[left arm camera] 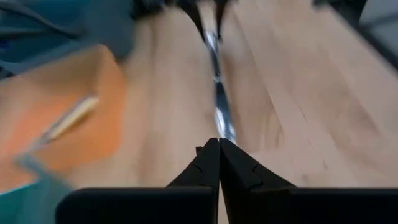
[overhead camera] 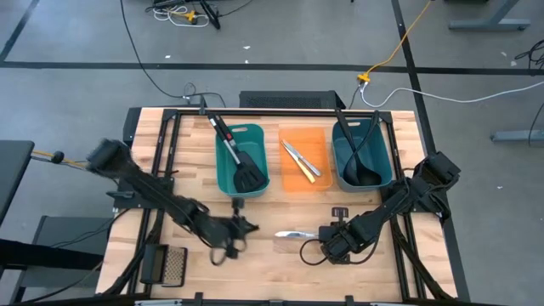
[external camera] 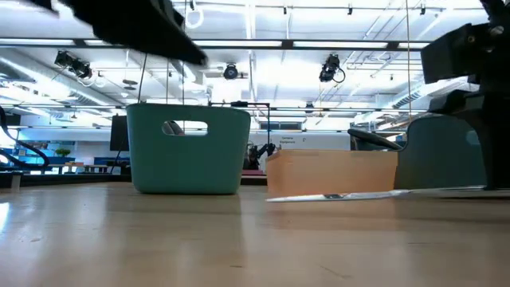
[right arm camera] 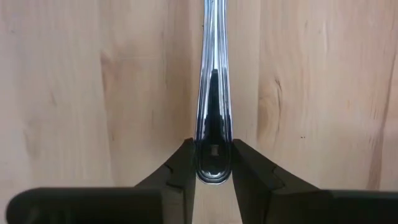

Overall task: Pick & Place Kitchen Items
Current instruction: Put the silver knife into the orange bin

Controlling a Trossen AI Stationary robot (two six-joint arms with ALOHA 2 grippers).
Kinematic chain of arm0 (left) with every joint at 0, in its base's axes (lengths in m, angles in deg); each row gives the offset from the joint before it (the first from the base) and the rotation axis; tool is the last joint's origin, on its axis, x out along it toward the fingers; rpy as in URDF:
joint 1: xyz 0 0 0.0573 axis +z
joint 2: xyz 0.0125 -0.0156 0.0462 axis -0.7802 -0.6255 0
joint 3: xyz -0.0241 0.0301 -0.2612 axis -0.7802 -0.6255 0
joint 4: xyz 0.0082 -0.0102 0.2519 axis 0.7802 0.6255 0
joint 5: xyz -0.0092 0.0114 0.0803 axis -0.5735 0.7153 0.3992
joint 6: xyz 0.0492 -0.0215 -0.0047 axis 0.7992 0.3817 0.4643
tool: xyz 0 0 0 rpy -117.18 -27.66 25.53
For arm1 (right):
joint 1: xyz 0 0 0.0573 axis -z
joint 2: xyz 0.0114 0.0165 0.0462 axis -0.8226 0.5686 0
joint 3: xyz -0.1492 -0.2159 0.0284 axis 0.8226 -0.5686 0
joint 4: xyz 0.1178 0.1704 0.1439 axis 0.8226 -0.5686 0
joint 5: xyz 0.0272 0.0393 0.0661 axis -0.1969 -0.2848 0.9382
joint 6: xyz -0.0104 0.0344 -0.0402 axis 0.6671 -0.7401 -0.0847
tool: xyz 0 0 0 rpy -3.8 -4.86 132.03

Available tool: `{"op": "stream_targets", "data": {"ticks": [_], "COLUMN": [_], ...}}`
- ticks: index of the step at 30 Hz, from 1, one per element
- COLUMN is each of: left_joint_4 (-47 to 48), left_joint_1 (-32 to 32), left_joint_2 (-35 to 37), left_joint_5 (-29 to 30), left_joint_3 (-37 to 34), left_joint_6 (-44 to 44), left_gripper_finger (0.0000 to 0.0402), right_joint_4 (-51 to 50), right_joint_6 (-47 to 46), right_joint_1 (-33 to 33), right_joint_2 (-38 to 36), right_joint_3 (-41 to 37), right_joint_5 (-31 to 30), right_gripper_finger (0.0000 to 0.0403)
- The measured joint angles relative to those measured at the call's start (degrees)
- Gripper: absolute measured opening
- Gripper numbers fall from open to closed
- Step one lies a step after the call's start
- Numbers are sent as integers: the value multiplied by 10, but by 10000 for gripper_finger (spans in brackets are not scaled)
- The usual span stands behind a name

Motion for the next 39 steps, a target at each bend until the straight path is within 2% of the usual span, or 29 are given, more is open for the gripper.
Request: {"op": "stream_targets", "data": {"ticks": [8,11,14,18,21,25,28,32,39], "left_joint_4": [-18,-21,-34,-74,-103,-111,-111,-111,-111], "left_joint_1": [44,68,79,73,69,70,70,70,70], "left_joint_2": [306,393,449,481,485,484,484,484,484], "left_joint_5": [-7,-8,-9,-10,-10,-10,-10,-10,-9], "left_joint_3": [-170,-234,-285,-335,-355,-356,-356,-356,-356], "left_joint_6": [-18,-59,-90,-93,-83,-70,-71,-73,-77], "left_gripper_finger": [4,3,4,8,8,8,9,10,11], "right_joint_4": [35,54,53,46,71,194,298,363,474], "right_joint_6": [18,36,45,48,51,108,167,215,299], "right_joint_1": [-1,-1,1,3,1,-5,0,10,13], "right_joint_2": [0,-3,-22,-77,-148,-269,-369,-512,-723], "right_joint_3": [0,0,0,-9,-38,-102,-168,-255,-374], "right_joint_5": [-4,-15,-39,-67,-100,-159,-174,-224,-204], "right_gripper_finger": [86,86,86,86,86,86,86,86,86]}}
